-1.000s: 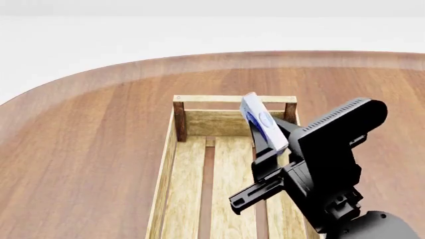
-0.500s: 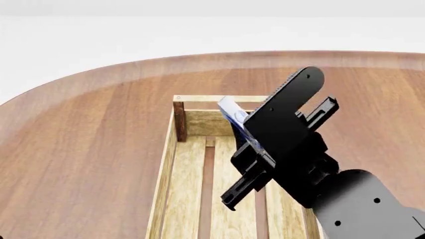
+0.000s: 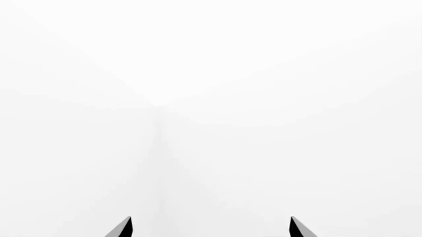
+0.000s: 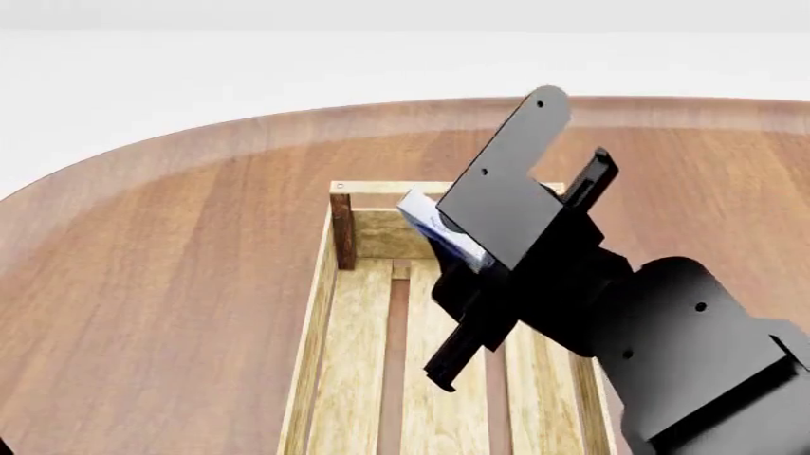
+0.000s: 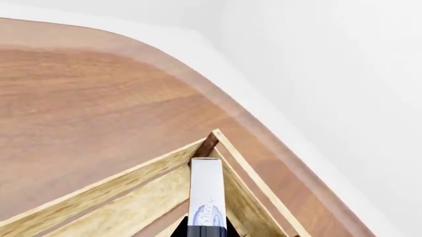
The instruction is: Pick up the cream cheese and put it in the tray.
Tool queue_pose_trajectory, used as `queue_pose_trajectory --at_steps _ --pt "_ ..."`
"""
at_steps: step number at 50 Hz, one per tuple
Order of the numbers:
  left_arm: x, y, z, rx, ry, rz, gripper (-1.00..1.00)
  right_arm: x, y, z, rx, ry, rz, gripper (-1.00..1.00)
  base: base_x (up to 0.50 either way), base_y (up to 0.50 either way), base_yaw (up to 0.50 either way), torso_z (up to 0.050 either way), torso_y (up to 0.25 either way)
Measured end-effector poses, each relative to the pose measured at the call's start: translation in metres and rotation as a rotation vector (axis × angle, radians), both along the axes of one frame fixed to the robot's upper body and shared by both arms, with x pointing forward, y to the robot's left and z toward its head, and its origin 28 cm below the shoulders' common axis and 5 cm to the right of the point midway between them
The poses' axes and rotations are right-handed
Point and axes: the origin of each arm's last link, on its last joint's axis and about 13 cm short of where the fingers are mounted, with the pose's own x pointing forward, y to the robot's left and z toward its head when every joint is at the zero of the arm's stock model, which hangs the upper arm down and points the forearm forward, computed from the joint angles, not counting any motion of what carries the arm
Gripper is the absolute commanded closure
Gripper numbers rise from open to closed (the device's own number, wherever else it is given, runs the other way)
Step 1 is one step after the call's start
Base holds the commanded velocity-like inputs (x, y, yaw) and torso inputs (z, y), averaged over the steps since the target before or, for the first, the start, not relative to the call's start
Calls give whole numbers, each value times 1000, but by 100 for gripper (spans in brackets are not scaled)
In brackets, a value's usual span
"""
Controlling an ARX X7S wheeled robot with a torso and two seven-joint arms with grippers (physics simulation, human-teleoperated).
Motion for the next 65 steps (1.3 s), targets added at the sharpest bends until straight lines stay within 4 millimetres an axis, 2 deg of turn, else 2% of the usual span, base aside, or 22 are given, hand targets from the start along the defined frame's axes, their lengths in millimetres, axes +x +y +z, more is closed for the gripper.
queue_pose_trajectory --at_steps 16,32,65 --pt "1 1 -1 17 3 11 -100 13 -2 1 -30 107 9 100 0 0 0 1 1" --pt "1 1 -1 28 5 18 -100 15 1 -4 -77 186 38 100 0 0 0 0 1" --pt "3 2 -3 56 0 55 -100 16 4 -10 -124 195 46 100 0 0 0 0 -27"
